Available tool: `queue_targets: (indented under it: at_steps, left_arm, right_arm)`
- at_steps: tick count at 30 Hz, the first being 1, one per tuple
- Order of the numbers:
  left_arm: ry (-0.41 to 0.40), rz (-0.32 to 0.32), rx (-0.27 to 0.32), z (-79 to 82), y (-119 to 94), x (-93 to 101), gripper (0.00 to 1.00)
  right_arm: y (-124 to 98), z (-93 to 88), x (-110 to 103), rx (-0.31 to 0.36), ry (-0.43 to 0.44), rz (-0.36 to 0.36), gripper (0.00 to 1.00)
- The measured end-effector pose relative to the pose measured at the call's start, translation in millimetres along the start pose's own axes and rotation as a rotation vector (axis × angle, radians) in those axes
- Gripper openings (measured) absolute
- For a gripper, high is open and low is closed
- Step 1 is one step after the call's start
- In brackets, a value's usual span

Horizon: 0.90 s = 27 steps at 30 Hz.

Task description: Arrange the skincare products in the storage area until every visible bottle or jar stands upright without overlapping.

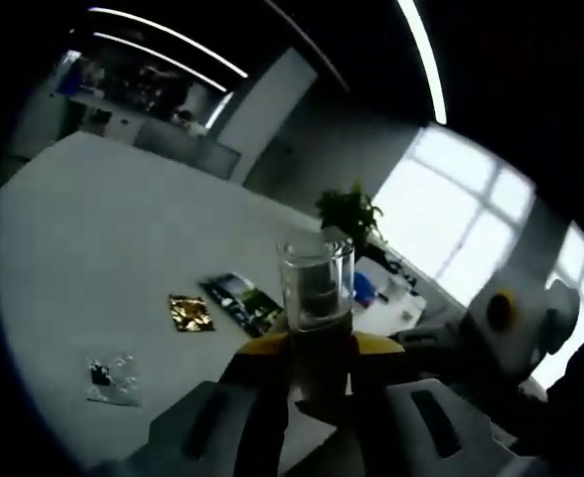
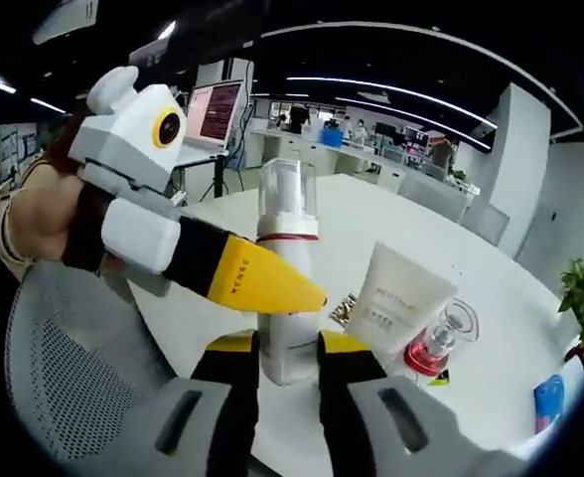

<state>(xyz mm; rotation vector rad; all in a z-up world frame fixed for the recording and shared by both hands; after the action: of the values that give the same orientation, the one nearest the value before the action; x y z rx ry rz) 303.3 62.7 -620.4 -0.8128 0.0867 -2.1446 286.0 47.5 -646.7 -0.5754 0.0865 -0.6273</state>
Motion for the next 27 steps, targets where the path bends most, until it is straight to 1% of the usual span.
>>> queue_targets:
  at_steps: [1,3,4,5,6,8,9,11,12,14,16,17,18,19,20,21,22,23,24,25,26,27]
  left_arm:
    - [0.006,-0.005,-0.009,-1.1,0,-0.2,0.19]
    - [-0.006,-0.019,-0.023,-2.5,1,-2.1,0.19]
    - [0.004,-0.017,-0.038,-3.5,3,-7.3,0.19]
    - [0.035,0.004,-0.037,-4.6,4,-12.4,0.19]
    - [0.090,0.014,-0.042,-7.3,5,-17.2,0.19]
    - [0.109,0.015,-0.059,-11.2,5,-19.4,0.19]
    - [0.147,0.014,-0.060,-12.3,5,-21.2,0.19]
    - [0.190,0.029,-0.067,-14.5,7,-25.0,0.19]
    - [0.211,0.027,-0.079,-17.4,8,-24.4,0.19]
    - [0.241,0.019,-0.080,-18.4,10,-22.8,0.19]
    - [0.348,0.008,-0.100,-22.5,11,-21.3,0.19]
    - [0.406,0.006,-0.121,-26.7,12,-20.9,0.19]
    - [0.438,-0.003,-0.126,-28.8,13,-19.2,0.19]
    - [0.449,-0.023,-0.133,-31.5,13,-15.6,0.19]
    - [0.511,-0.058,-0.146,-36.6,12,-12.0,0.19]
    - [0.546,-0.059,-0.158,-39.9,12,-12.2,0.19]
    - [0.601,-0.079,-0.180,-46.1,12,-11.7,0.19]
    - [0.617,-0.108,-0.181,-49.3,11,-8.4,0.19]
    - [0.616,-0.133,-0.184,-51.4,11,-5.6,0.19]
    - [0.613,-0.161,-0.184,-52.5,10,-2.7,0.19]
    - [0.614,-0.165,-0.184,-52.7,9,-2.3,0.19]
    - [0.633,-0.177,-0.188,-54.0,9,-2.6,0.19]
  right_arm:
    - [0,-0.8,0,-0.005,0.003,0.003,0.22]
    - [0,-1.9,0,-0.002,0.007,0.004,0.22]
    - [1,-2.7,0,-0.005,0.007,0.009,0.22]
    - [0,-3.5,-1,0.001,0.006,0.010,0.23]
    - [-1,-3.4,-1,0.003,0.003,0.010,0.25]
    - [-3,-7.1,-1,-0.008,0.006,0.015,0.26]
    - [-5,-8.5,0,-0.005,0.015,0.015,0.26]
    - [-7,-9.6,0,-0.004,0.028,0.025,0.25]
    - [-11,-7.4,1,0.020,0.044,0.023,0.25]
    - [-16,-3.8,2,0.045,0.064,0.035,0.25]
    - [-21,1.9,4,0.075,0.077,0.033,0.25]
    - [-23,4.5,5,0.089,0.084,0.036,0.25]
    - [-27,9.5,9,0.123,0.095,0.021,0.25]
    - [-27,10.7,9,0.129,0.096,0.022,0.25]
    - [-29,13.4,8,0.143,0.107,0.047,0.26]
    - [-30,16.2,9,0.162,0.110,0.052,0.27]
    - [-30,22.0,8,0.203,0.113,0.071,0.28]
    - [-30,24.7,5,0.221,0.120,0.103,0.29]
    - [-30,27.8,5,0.245,0.122,0.109,0.30]
    - [-30,30.9,3,0.261,0.114,0.135,0.30]
    - [-29,32.5,-2,0.266,0.115,0.164,0.29]
    - [-29,33.7,-1,0.275,0.122,0.167,0.29]
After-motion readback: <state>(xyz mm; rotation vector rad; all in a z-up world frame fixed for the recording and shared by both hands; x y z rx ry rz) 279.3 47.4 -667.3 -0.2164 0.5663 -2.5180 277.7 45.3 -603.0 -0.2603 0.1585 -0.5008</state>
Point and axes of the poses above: the point that each gripper's makers call its tool centre point, and the gripper's own axes: y roughly forward along the fingers, x roughly to its right, z roughly out of its top, the point moved 1 cm from there along -y, roughly backward along the fingers, and after that the axes turned 14 degrees about z, right-handed, at the moved point
